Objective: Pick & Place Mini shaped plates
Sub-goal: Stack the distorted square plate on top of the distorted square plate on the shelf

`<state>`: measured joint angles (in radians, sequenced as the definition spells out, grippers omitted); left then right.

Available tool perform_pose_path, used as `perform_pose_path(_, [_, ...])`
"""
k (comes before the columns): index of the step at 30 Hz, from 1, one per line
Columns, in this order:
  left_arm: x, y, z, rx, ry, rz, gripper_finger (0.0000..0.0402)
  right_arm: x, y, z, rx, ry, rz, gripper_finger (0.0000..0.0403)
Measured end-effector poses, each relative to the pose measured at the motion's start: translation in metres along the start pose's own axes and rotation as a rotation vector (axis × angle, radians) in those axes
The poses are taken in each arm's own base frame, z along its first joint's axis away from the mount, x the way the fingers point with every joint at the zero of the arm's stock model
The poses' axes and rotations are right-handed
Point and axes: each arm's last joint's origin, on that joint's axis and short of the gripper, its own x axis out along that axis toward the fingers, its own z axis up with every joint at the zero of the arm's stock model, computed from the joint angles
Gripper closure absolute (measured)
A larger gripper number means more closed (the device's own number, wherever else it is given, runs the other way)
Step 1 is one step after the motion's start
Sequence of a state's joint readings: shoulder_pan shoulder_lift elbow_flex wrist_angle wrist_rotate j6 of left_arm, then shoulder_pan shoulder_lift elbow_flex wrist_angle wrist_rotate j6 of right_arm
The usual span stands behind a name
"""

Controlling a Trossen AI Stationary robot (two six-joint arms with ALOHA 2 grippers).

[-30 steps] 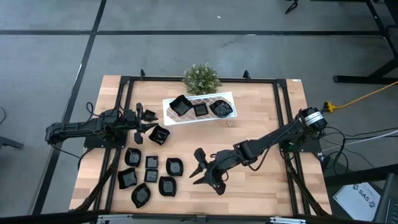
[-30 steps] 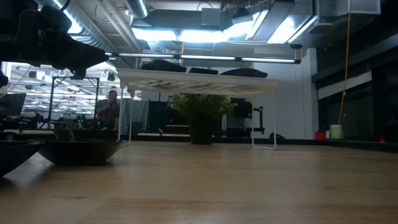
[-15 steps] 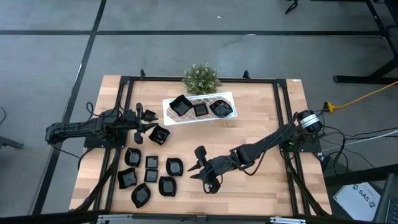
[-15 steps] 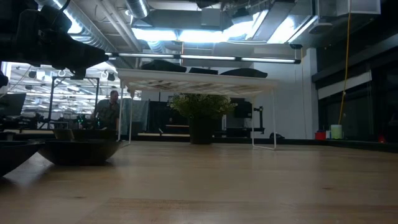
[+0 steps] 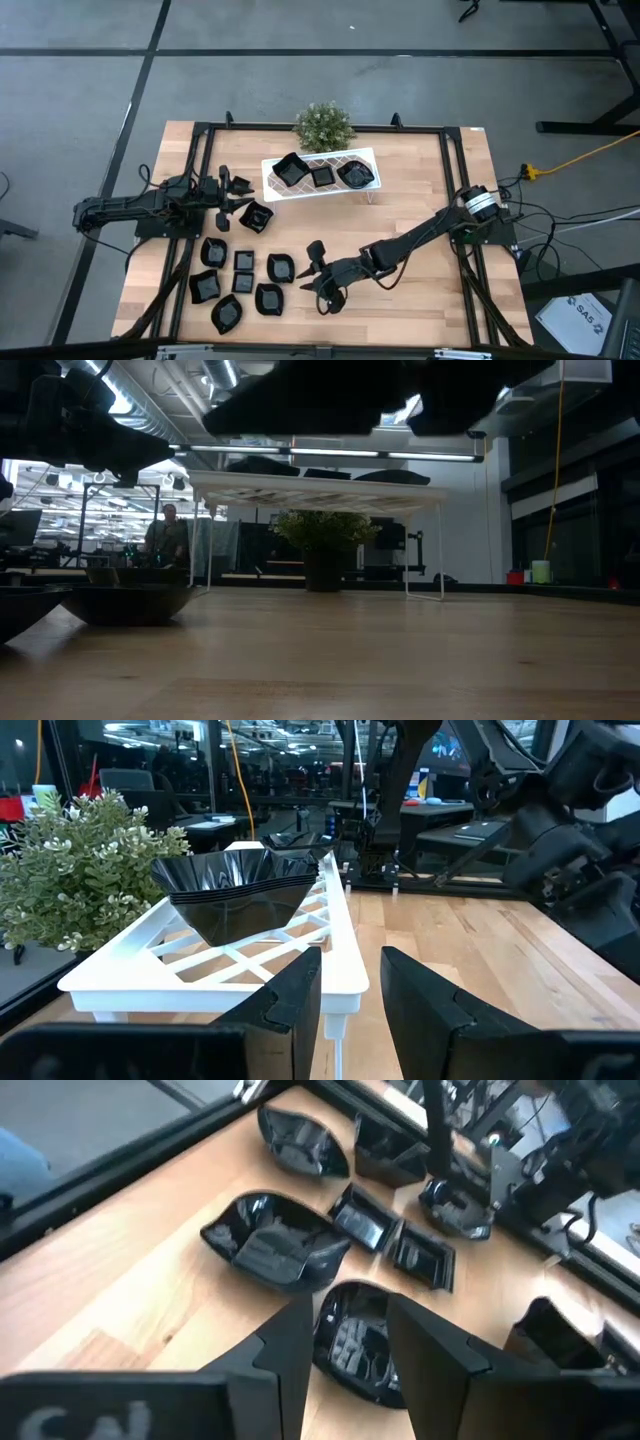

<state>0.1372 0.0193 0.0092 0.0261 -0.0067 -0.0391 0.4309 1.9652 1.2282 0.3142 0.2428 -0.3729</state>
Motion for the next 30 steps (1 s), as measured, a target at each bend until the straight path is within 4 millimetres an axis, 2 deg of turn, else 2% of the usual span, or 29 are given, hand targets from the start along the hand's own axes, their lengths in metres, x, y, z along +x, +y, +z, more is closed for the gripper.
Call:
perform_pose_path(3, [0.0, 0.0, 0.0, 0.0, 0.001, 0.0, 0.0302, 0.001, 0.002, -0.002, 0.012, 0.019, 0.014, 0.0273])
perform_pose_path(8, [0.0, 0.0, 0.0, 0.0, 0.0, 0.0, 0.0302, -0.001, 0.01, -0.008, 0.128, 0.097, 0.053, 0.0273])
perform_pose_path(12, [0.0, 0.0, 0.0, 0.0, 0.001, 0.0, 0.0302, -0.011, 0.022, -0.022, 0.242, 0.298, 0.101, 0.0273])
perform_pose_path(15, [0.0, 0.0, 0.0, 0.0, 0.0, 0.0, 0.0302, -0.032, 0.028, -0.027, 0.232, 0.482, 0.141, 0.0273])
perform_pose_path(17, [0.0, 0.0, 0.0, 0.0, 0.001, 0.0, 0.0302, -0.044, 0.028, -0.024, 0.268, 0.539, 0.126, 0.0273])
perform_pose_path(19, [0.0, 0.0, 0.0, 0.0, 0.0, 0.0, 0.0302, -0.057, 0.025, -0.014, 0.31, 0.533, 0.117, 0.0273])
perform_pose_path(22, [0.0, 0.0, 0.0, 0.0, 0.0, 0.0, 0.0302, -0.083, 0.017, 0.005, 0.304, 0.501, 0.195, 0.0273])
perform_pose_path(25, [0.0, 0.0, 0.0, 0.0, 0.001, 0.0, 0.0302, -0.107, 0.012, 0.016, 0.422, 0.521, 0.22, 0.0273])
perform_pose_path(28, [0.0, 0.0, 0.0, 0.0, 0.001, 0.0, 0.0302, -0.135, 0.008, 0.025, 0.417, 0.529, 0.271, 0.0273])
perform_pose_path(30, [0.0, 0.0, 0.0, 0.0, 0.001, 0.0, 0.0302, -0.153, 0.004, 0.031, 0.402, 0.473, 0.296, 0.0273])
